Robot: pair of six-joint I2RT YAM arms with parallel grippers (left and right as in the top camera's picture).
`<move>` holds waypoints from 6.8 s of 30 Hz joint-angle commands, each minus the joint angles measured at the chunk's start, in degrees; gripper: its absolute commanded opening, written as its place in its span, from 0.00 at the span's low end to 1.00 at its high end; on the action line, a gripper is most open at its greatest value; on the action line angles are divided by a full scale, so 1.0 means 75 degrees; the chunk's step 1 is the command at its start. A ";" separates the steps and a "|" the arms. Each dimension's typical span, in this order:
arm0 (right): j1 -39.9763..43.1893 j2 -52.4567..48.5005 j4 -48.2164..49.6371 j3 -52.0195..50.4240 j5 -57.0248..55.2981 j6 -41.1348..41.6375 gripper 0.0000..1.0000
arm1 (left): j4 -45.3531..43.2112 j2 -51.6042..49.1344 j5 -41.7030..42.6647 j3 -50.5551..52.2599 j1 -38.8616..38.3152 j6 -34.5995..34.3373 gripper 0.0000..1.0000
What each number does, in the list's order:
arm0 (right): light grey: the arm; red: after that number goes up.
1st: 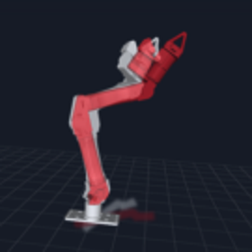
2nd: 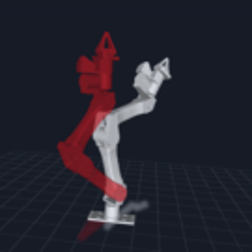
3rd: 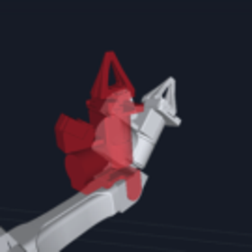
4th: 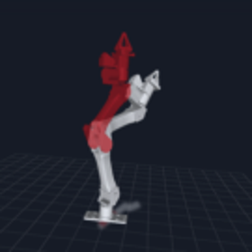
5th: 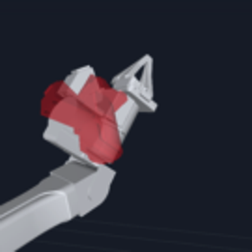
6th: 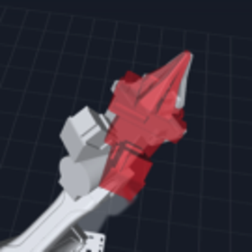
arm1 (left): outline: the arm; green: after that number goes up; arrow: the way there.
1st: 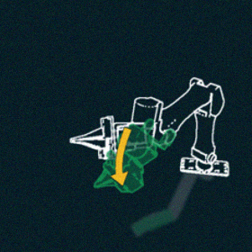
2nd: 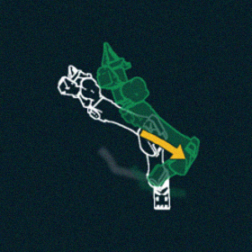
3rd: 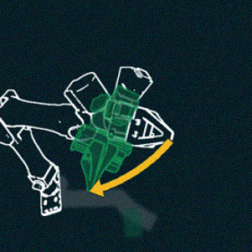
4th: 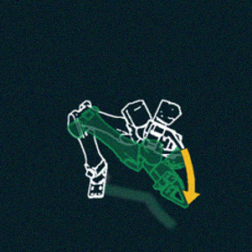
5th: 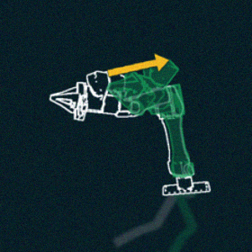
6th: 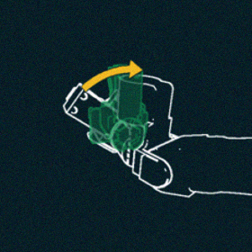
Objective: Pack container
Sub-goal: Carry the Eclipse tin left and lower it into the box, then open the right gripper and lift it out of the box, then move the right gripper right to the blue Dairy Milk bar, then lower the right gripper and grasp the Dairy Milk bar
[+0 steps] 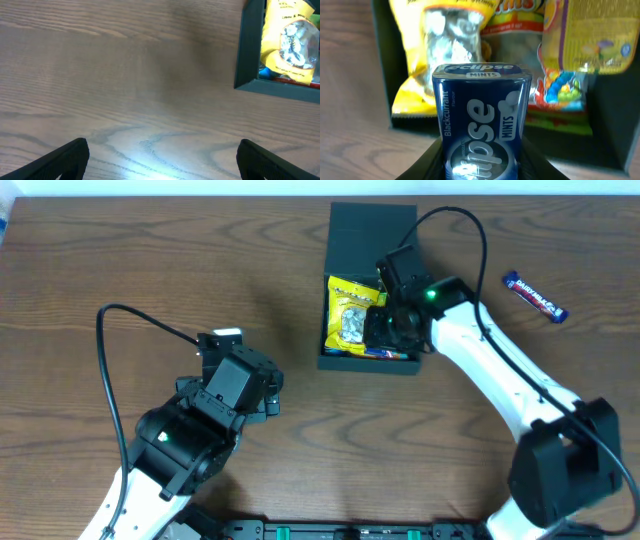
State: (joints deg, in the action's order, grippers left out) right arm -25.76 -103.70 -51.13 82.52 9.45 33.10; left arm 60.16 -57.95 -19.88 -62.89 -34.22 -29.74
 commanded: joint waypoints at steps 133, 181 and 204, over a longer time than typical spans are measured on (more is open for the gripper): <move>0.5537 -0.2669 0.0169 0.2926 -0.1935 -1.1281 0.99 | 0.0029 0.0029 -0.0082 0.0023 0.0015 0.0079 0.95; 0.5365 -0.4068 0.0781 0.2903 -0.1597 -1.1167 0.49 | 0.0029 0.0029 -0.0082 0.0023 0.0015 0.0079 0.95; 0.5117 -0.3238 0.0670 0.2897 -0.1600 -1.0532 0.01 | 0.0029 0.0029 -0.0082 0.0023 0.0015 0.0079 0.95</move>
State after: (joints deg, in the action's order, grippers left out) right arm 13.91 -132.20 -45.98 103.98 -3.33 -47.70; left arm 60.16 -57.95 -19.86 -62.89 -34.22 -29.74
